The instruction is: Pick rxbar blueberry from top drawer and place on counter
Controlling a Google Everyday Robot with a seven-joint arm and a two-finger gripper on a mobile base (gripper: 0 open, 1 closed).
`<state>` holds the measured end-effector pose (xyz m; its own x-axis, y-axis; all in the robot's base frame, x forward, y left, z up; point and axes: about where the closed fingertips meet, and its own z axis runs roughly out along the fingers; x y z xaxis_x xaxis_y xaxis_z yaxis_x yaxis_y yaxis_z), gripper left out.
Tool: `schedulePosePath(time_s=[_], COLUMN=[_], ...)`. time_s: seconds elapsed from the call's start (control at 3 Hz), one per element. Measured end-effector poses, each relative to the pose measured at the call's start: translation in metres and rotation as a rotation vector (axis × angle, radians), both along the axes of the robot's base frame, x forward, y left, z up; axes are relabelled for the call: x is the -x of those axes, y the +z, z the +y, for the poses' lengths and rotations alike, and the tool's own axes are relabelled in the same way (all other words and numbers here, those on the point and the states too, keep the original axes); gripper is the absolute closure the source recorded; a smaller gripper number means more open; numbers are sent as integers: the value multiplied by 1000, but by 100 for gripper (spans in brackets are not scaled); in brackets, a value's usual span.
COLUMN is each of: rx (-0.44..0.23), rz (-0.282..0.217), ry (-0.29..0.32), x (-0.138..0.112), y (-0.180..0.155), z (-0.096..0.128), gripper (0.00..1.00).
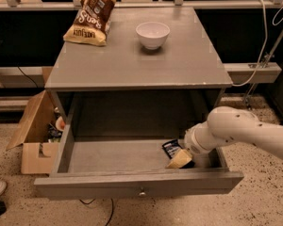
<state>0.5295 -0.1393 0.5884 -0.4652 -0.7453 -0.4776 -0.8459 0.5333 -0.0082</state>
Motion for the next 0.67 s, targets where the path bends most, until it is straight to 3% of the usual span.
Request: schedulePosePath(time_s=[0.67], rx=[4], rz=[6], ry=[-9], x=[2], y=[-5], z=[2], gripper=[50])
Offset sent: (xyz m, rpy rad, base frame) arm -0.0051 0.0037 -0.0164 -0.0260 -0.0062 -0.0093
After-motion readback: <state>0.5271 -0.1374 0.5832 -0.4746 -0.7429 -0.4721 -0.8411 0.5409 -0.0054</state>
